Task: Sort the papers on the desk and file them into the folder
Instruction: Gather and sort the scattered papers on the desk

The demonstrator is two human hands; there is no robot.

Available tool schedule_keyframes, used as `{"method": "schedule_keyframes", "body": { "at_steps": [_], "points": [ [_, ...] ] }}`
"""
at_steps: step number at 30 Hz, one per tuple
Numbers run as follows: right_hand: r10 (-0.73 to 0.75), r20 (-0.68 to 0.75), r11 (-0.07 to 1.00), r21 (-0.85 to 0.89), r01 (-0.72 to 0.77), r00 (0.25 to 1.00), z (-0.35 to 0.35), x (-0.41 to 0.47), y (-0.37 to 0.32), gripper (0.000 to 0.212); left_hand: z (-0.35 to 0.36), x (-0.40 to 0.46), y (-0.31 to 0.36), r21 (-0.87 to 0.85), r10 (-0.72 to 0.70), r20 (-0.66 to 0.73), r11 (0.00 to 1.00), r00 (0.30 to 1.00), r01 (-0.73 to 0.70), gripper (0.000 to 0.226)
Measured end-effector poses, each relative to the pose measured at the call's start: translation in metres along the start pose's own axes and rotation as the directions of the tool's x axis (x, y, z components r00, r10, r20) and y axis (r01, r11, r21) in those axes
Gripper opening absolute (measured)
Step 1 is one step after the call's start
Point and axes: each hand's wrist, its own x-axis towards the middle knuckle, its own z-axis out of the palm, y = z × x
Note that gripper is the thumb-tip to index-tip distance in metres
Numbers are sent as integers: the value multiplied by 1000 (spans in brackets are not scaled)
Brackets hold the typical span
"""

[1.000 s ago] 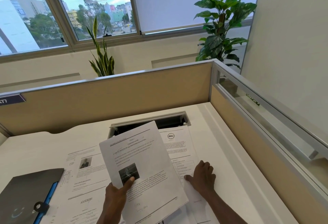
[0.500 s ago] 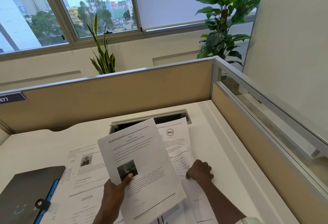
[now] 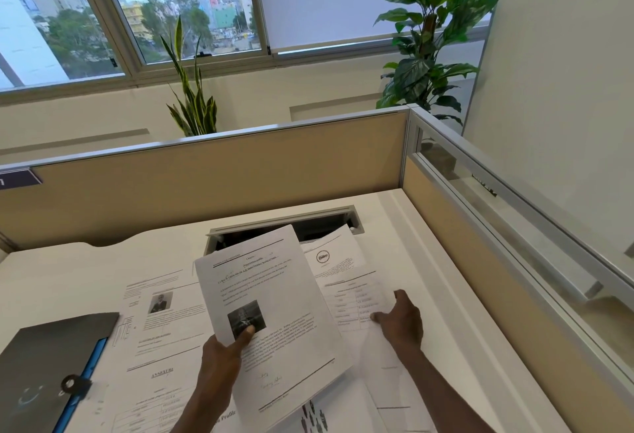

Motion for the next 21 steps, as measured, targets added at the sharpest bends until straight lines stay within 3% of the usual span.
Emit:
{"method": "schedule_keyframes", "body": {
  "at_steps": [3,7,14,17,21],
  "points": [
    [-97,-130,991,-101,85,987,-18,-7,-7,57,1,1,0,1,15,17,1000,1000,-15,26],
    [-238,-255,961,-205,188,937,-51,-13,-26,26,4,0,-2,-10,19,33,1000,999,-18,30],
    [-525,-316,841,-337,424,790,-116,-31,-77,26,9,-2,-3,-33,12,51,999,999,-10,25],
    [-618,-309,786,-286,549,723,-141,-50,-105,28,11,-3,-1,-30,2,61,1000,998,-1,22],
    [-640,-364,745,-78,663,676,-172,-73,-134,25,13,-6,6,-48,3,70,999,998,0,17]
  ]
}}
